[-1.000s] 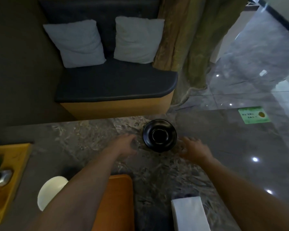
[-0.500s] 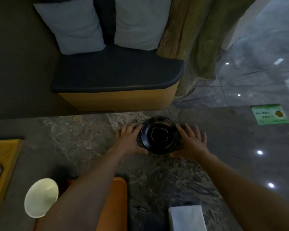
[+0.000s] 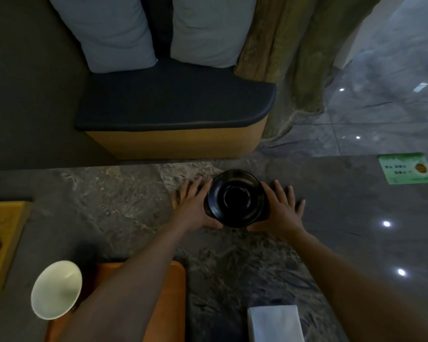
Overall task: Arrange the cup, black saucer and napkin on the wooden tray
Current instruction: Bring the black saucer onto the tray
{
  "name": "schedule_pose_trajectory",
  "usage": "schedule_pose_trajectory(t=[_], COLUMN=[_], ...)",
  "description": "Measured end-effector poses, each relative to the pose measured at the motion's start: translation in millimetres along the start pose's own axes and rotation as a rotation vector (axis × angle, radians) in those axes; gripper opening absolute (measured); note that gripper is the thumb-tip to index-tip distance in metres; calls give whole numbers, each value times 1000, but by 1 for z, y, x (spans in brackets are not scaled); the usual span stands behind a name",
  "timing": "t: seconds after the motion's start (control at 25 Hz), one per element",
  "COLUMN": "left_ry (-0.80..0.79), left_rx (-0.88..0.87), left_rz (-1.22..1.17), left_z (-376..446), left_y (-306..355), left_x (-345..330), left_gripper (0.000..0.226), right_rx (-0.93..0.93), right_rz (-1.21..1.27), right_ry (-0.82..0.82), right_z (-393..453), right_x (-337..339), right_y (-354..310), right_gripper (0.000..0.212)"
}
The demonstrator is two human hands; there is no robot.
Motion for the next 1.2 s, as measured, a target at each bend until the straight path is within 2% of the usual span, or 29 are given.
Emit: schedule_pose_trajectory(t=[0.36, 0.44, 0.72, 1.2], left_ry=[-85, -6, 11, 140], left_rx=[48, 58, 111, 188], left_rz=[-65, -104, -187, -362], left_z=[-19, -70, -88, -208], left_y=[-3, -10, -25, -83], left_x=[-8, 3, -12, -20], left_gripper=[135, 134, 135, 135], right_rx=[-25, 66, 76, 297], right_rz=[76, 43, 43, -19], right_ry=[-41, -17, -47, -92], right_z=[-13, -49, -58, -123], right_x=[-1, 15, 10, -22], right_y=[-10, -38, -43, -110], right_gripper=[131, 131, 128, 129])
Point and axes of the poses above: each hand's wrist, its own z-axis towards the middle knuckle, its own x-axis out of the back of the hand, y = z × x, the point moved 10 cm from there along z, towards the middle knuckle, and after that the axes turned 14 degrees about x, right-handed, at the moved point
